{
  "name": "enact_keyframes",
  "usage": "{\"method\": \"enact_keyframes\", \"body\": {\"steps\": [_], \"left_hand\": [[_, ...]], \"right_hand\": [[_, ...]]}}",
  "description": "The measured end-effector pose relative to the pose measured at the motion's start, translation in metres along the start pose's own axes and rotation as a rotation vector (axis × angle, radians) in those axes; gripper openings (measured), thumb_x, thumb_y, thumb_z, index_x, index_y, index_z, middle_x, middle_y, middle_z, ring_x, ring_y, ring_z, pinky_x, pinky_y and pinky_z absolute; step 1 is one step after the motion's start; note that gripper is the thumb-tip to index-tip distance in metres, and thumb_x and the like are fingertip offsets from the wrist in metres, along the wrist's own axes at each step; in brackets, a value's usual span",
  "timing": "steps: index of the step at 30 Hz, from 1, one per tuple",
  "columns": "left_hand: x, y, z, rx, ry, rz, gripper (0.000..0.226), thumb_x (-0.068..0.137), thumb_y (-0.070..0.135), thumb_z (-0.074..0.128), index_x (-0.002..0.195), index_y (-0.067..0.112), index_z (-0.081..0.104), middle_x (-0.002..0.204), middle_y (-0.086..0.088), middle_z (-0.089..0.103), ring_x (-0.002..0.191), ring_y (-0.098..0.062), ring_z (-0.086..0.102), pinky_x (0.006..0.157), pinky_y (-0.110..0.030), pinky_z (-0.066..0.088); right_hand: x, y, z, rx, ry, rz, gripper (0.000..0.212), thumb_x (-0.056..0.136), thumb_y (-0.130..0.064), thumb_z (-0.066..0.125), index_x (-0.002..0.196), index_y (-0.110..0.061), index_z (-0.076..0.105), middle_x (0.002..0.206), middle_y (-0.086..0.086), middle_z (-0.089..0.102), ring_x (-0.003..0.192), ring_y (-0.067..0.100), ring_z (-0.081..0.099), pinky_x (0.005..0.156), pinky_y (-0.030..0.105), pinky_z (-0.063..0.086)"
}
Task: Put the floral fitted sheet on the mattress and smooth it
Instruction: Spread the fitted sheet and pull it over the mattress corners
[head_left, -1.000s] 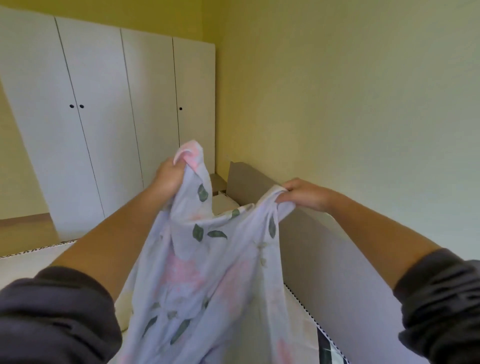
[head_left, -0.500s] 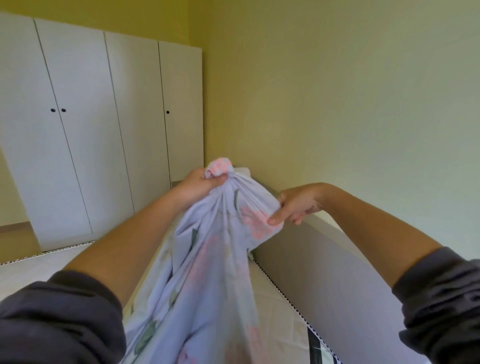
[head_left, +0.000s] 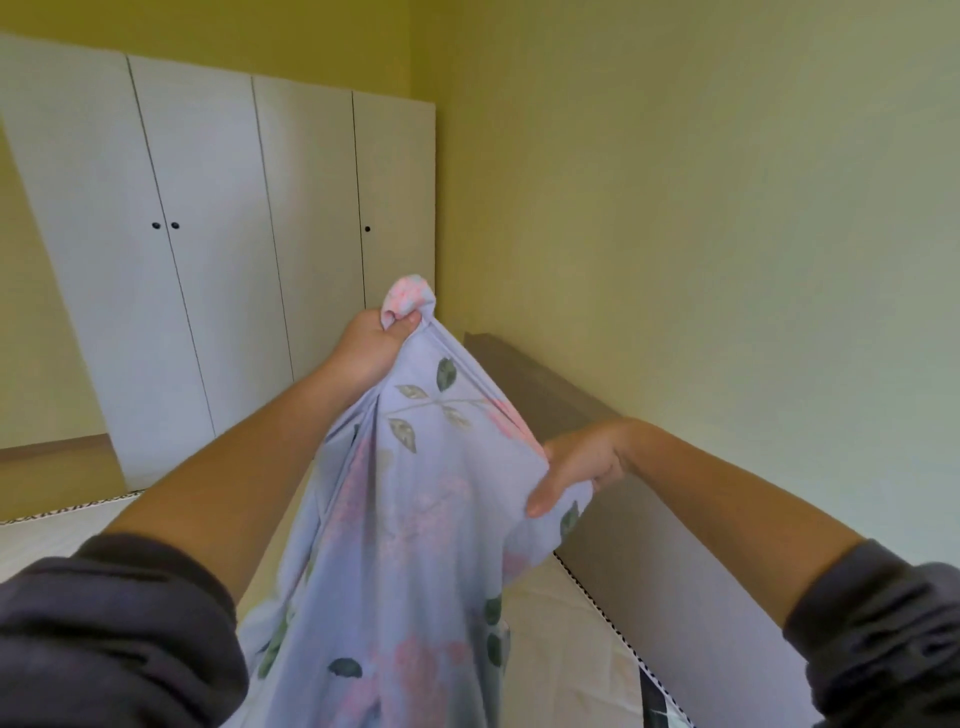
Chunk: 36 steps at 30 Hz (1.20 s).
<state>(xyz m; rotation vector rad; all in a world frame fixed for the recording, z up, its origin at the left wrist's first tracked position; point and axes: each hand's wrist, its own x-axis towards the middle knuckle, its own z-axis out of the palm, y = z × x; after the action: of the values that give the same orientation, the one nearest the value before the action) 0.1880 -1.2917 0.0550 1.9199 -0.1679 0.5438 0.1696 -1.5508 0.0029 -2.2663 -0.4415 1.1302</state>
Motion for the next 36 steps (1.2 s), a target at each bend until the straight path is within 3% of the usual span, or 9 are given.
{"method": "enact_keyframes", "body": {"steps": [3,8,11,14,18,21,25,32,36], "left_hand": [[0.007,-0.011,-0.014,0.000,0.117,-0.048,0.021,0.097,0.032,0.051,0.096,0.013,0.061,0.089,-0.010,0.057,0.080,-0.019,0.050,0.059,-0.025,0.033],[0.017,-0.034,-0.047,0.012,0.282,-0.177,0.038,0.096,0.035,0.051,0.106,0.001,0.063,0.092,-0.012,0.057,0.084,-0.021,0.051,0.071,-0.027,0.034],[0.017,-0.045,-0.064,0.062,0.302,-0.185,0.030,0.094,0.033,0.053,0.104,0.007,0.064,0.097,-0.014,0.061,0.087,-0.025,0.056,0.074,-0.028,0.038],[0.005,-0.042,-0.058,0.131,-0.006,-0.111,0.026,0.087,0.036,0.066,0.109,0.023,0.064,0.107,-0.002,0.066,0.100,-0.022,0.062,0.087,-0.031,0.047],[-0.021,-0.002,-0.006,0.017,-0.485,-0.025,0.044,0.075,0.052,0.071,0.113,0.033,0.062,0.100,0.021,0.070,0.091,0.006,0.064,0.069,-0.008,0.047],[-0.028,0.012,0.041,0.024,-0.702,0.028,0.046,0.079,0.042,0.072,0.120,0.025,0.062,0.112,0.012,0.069,0.101,-0.001,0.064,0.087,-0.015,0.049],[-0.024,0.008,0.054,-0.099,-0.563,-0.004,0.029,0.082,0.036,0.072,0.105,0.019,0.072,0.105,0.000,0.073,0.102,-0.017,0.067,0.098,-0.038,0.048],[-0.029,0.017,0.078,-0.047,-0.477,0.013,0.007,0.080,0.032,0.073,0.081,0.025,0.071,0.072,0.013,0.069,0.068,-0.002,0.063,0.054,-0.010,0.045],[-0.020,-0.001,0.060,-0.046,-0.315,-0.034,0.004,0.086,0.030,0.063,0.087,0.033,0.066,0.094,0.005,0.069,0.088,-0.010,0.063,0.073,-0.023,0.046]], "right_hand": [[0.004,0.000,0.005,-0.328,-0.105,0.221,0.011,0.091,-0.024,0.065,0.083,-0.021,0.058,0.065,-0.012,0.054,0.059,0.004,0.050,0.057,0.015,0.042],[-0.007,0.026,0.002,-0.550,0.167,0.238,0.013,0.093,-0.031,0.056,0.091,-0.021,0.062,0.081,-0.008,0.064,0.074,0.004,0.059,0.078,0.028,0.044],[-0.015,0.037,-0.010,0.122,0.640,-0.139,0.024,0.096,-0.011,0.049,0.100,0.003,0.068,0.090,0.010,0.070,0.081,0.014,0.065,0.086,0.033,0.051],[-0.027,0.018,-0.023,0.715,0.793,-0.419,0.029,0.100,-0.017,0.042,0.115,-0.001,0.062,0.103,0.016,0.068,0.091,0.027,0.066,0.089,0.044,0.052],[-0.040,-0.034,-0.035,0.795,0.854,-0.586,0.022,0.100,-0.020,0.045,0.084,-0.013,0.060,0.071,0.001,0.068,0.065,0.013,0.064,0.065,0.027,0.053],[-0.047,-0.062,-0.041,0.739,0.837,-0.662,0.023,0.100,-0.013,0.044,0.079,-0.015,0.055,0.064,-0.001,0.062,0.056,0.009,0.060,0.053,0.021,0.051],[-0.056,-0.051,-0.044,0.637,0.962,-0.616,0.023,0.098,-0.019,0.050,0.077,-0.014,0.056,0.066,0.000,0.058,0.054,0.009,0.055,0.048,0.016,0.045],[-0.030,-0.042,-0.035,0.339,1.115,-0.556,0.028,0.093,-0.017,0.060,0.065,-0.016,0.060,0.056,-0.007,0.052,0.050,0.001,0.043,0.050,0.017,0.037],[-0.025,-0.027,-0.032,0.393,0.959,-0.507,0.015,0.087,-0.021,0.068,0.074,-0.015,0.069,0.072,0.001,0.065,0.069,0.014,0.058,0.065,0.027,0.046]]}}
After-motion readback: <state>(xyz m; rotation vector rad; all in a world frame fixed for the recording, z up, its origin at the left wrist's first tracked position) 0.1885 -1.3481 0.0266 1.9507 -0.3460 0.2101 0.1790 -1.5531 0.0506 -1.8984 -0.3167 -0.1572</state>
